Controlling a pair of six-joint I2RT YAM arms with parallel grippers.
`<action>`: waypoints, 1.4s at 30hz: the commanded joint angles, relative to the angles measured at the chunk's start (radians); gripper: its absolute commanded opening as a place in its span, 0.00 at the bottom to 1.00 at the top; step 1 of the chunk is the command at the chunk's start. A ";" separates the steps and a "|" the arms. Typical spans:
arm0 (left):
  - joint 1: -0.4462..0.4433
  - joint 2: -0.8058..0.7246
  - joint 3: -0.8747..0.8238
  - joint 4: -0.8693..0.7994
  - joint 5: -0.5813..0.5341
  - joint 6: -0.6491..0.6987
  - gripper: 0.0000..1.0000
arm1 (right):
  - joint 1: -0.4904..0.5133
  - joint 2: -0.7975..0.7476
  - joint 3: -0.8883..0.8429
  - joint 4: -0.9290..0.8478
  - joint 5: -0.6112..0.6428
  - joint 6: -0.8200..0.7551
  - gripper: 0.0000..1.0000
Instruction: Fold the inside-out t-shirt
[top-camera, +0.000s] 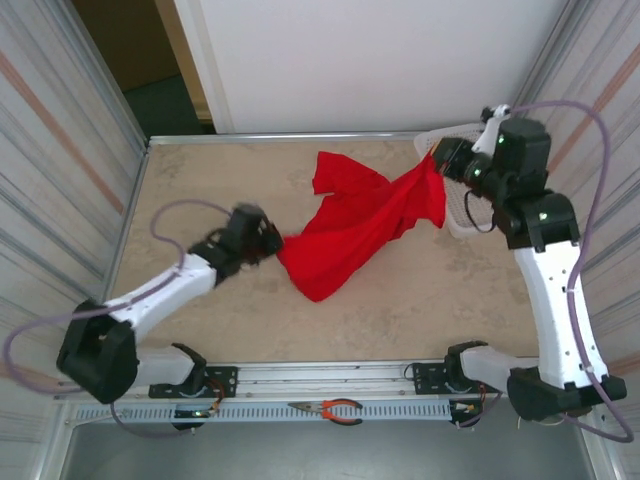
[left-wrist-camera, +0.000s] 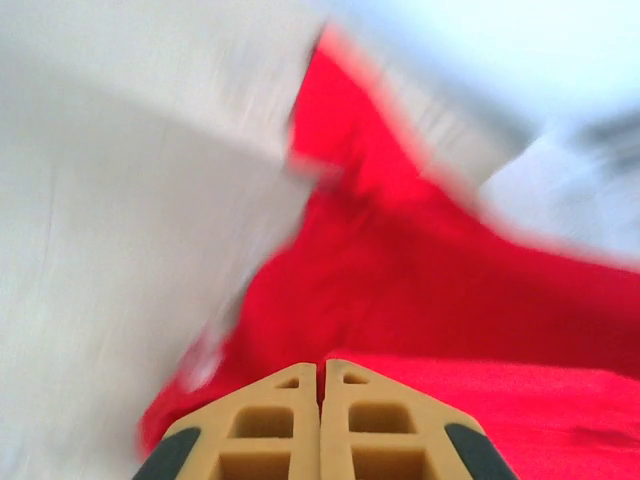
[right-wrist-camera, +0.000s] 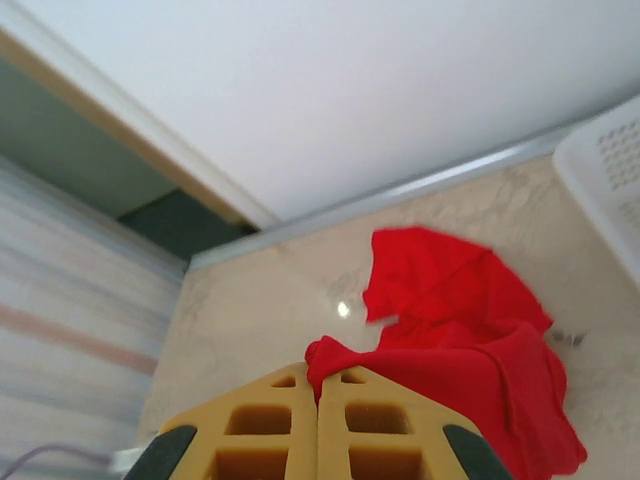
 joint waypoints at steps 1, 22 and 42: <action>0.132 -0.042 0.255 -0.121 0.146 0.117 0.00 | -0.055 0.039 0.187 0.040 -0.145 0.049 0.00; 0.305 0.006 0.645 -0.120 0.227 0.120 0.00 | -0.181 0.086 0.346 0.181 -0.341 0.232 0.00; 0.464 0.379 1.108 -0.058 0.252 0.082 0.00 | -0.068 0.655 0.910 0.249 -0.397 0.414 0.00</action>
